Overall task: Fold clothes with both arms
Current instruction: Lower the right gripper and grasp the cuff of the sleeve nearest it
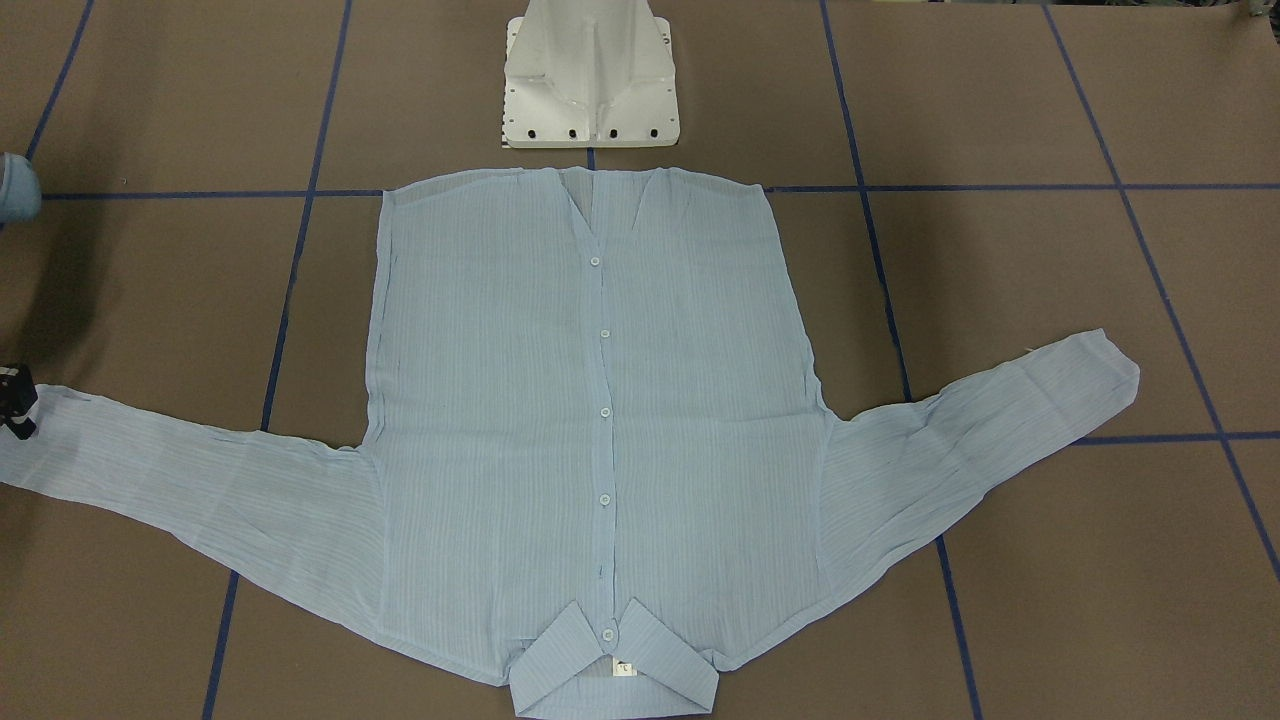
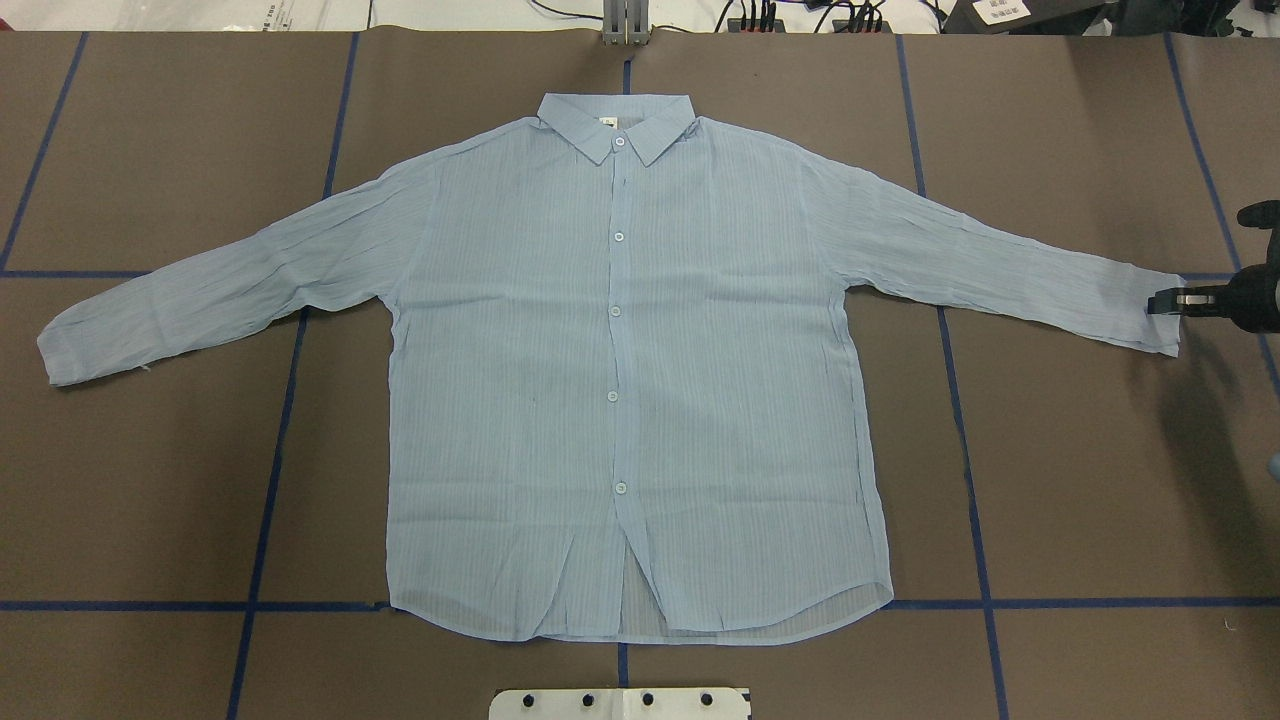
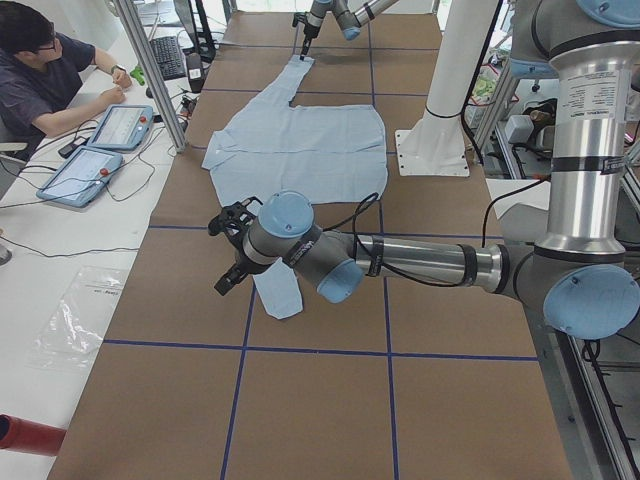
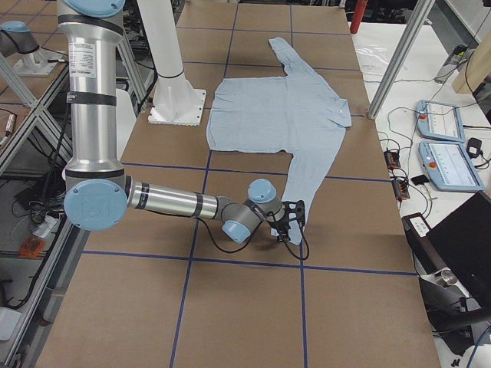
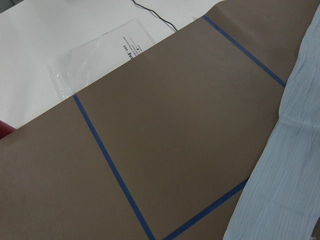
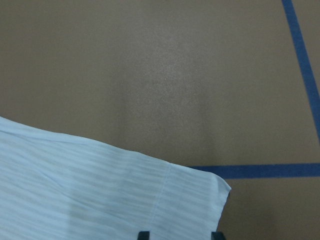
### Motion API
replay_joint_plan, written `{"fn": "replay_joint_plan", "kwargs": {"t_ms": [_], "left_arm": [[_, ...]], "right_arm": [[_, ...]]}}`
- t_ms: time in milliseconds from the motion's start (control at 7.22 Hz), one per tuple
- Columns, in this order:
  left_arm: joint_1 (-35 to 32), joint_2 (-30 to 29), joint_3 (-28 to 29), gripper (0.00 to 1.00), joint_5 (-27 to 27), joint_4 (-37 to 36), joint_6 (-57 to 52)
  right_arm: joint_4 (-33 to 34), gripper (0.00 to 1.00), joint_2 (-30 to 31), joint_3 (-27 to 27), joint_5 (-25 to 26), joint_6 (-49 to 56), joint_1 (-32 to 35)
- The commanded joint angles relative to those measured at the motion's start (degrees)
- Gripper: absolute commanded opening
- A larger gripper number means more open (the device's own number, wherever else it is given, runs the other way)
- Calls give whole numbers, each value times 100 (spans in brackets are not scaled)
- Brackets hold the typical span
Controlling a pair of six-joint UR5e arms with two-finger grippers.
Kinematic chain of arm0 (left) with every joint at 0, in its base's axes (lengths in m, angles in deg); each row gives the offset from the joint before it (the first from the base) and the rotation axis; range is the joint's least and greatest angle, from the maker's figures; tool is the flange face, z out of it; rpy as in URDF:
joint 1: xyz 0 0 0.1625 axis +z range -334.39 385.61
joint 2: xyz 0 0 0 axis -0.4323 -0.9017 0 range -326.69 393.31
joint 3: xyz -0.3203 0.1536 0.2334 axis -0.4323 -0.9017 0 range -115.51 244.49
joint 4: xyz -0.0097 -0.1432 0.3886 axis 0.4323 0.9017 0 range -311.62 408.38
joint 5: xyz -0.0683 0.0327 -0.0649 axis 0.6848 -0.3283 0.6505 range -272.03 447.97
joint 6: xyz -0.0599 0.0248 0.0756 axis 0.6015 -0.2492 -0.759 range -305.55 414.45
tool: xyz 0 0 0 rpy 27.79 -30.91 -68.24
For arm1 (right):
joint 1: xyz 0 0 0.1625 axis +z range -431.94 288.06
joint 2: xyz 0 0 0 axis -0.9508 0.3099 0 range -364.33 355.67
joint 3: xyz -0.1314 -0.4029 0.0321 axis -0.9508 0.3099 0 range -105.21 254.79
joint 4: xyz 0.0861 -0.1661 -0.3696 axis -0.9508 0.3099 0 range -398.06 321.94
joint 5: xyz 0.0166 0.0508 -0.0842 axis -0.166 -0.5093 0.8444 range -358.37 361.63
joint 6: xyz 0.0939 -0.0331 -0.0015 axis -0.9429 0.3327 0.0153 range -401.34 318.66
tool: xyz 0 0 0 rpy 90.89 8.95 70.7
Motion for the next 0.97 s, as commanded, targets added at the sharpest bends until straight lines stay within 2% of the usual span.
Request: {"fn": "replay_joint_plan", "kwargs": {"t_ms": [0, 277, 554, 692, 831], "left_arm": [[-9, 5, 2, 100, 64, 17, -1], [0, 5, 2, 100, 64, 17, -1], [0, 5, 2, 100, 64, 9, 34], [0, -4, 2, 100, 55, 9, 43], [0, -4, -7, 100, 46, 9, 70]], "right_arm": [[0, 0, 1, 7, 7, 0, -8], [-9, 0, -25, -89, -20, 8, -8], [52, 0, -95, -754, -55, -9, 44], [52, 0, -435, -1010, -29, -87, 149], [87, 0, -856, -1099, -2, -715, 150]]}}
